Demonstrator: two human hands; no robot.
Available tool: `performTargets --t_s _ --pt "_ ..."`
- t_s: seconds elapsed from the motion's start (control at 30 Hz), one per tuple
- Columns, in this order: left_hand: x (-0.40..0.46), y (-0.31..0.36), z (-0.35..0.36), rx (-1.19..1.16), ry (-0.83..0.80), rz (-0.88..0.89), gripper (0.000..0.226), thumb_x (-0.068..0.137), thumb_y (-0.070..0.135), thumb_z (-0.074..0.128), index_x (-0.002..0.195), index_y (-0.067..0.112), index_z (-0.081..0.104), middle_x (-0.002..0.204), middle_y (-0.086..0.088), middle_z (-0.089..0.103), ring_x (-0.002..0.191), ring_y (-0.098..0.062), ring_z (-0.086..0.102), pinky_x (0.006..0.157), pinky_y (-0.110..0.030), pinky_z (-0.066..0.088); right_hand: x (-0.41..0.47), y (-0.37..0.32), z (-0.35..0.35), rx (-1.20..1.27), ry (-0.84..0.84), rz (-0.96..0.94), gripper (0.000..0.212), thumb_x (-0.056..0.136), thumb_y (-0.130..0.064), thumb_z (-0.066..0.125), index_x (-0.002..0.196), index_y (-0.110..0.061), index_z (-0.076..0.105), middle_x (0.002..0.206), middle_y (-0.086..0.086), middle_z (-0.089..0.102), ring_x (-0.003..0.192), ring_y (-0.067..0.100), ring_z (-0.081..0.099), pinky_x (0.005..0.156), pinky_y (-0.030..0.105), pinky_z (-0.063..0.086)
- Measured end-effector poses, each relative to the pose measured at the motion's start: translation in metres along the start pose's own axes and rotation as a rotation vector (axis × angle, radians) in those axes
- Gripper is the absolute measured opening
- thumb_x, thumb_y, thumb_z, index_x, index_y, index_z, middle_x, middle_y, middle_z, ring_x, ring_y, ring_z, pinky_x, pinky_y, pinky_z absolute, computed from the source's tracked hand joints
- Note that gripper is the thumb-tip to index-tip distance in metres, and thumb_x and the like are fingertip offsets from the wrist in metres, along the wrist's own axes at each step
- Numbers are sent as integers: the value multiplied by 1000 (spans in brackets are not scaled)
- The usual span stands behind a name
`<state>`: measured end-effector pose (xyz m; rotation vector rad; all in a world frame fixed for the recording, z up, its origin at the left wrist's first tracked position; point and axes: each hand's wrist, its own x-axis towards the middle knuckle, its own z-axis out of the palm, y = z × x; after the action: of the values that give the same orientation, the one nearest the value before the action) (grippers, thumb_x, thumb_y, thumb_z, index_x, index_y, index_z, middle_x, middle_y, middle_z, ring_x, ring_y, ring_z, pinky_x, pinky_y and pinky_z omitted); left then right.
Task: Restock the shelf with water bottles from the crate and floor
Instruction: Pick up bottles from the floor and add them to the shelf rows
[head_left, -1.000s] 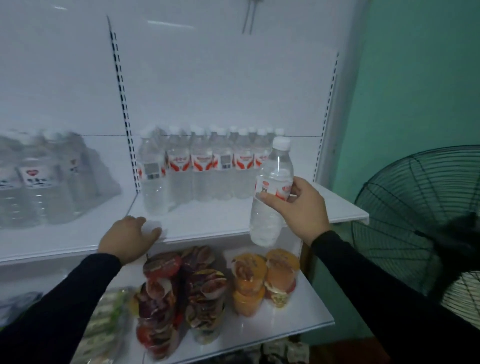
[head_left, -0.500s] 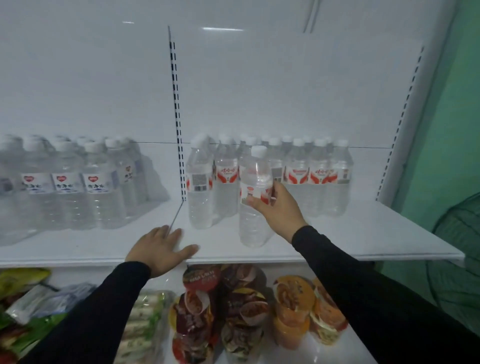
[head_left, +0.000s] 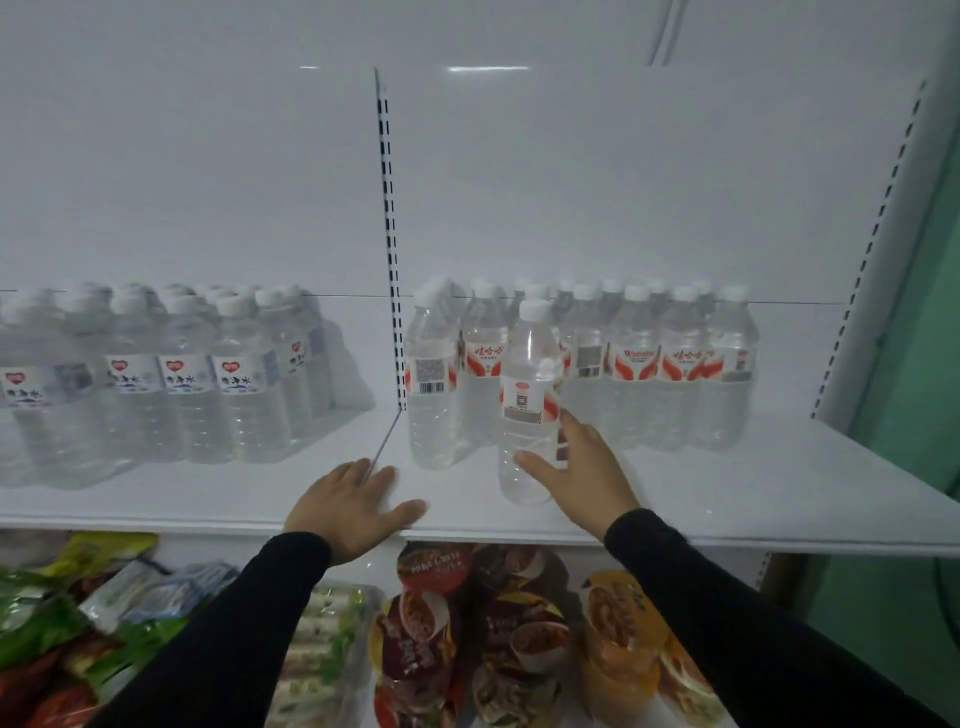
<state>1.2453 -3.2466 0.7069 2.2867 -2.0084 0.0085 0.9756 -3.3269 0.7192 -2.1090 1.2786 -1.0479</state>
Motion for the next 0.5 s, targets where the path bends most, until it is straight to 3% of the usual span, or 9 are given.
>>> performTargets --t_s 0.2,0.3,0.5 --pt "2 -2 2 21 4 0 86 84 81 22 151 27 25 161 -8 15 148 -21 14 117 -36 14 21 0 21 138 -55 -8 63 91 -53 59 147 -36 35 143 -6 51 128 18 51 106 37 44" --pt "2 -1 2 14 22 3 83 84 79 24 149 27 29 160 -7 20 146 -20 19 116 -35 17 31 -5 32 170 -68 -7 62 95 -45 57 150 -31 33 149 -4 46 135 19 46 109 34 39" --pt "2 -2 3 3 53 8 80 86 79 26 146 27 33 157 -5 26 144 -20 22 114 -34 19 52 -6 51 49 -41 8 67 97 -48 52 154 -21 27 149 7 38 132 23 46 111 37 38"
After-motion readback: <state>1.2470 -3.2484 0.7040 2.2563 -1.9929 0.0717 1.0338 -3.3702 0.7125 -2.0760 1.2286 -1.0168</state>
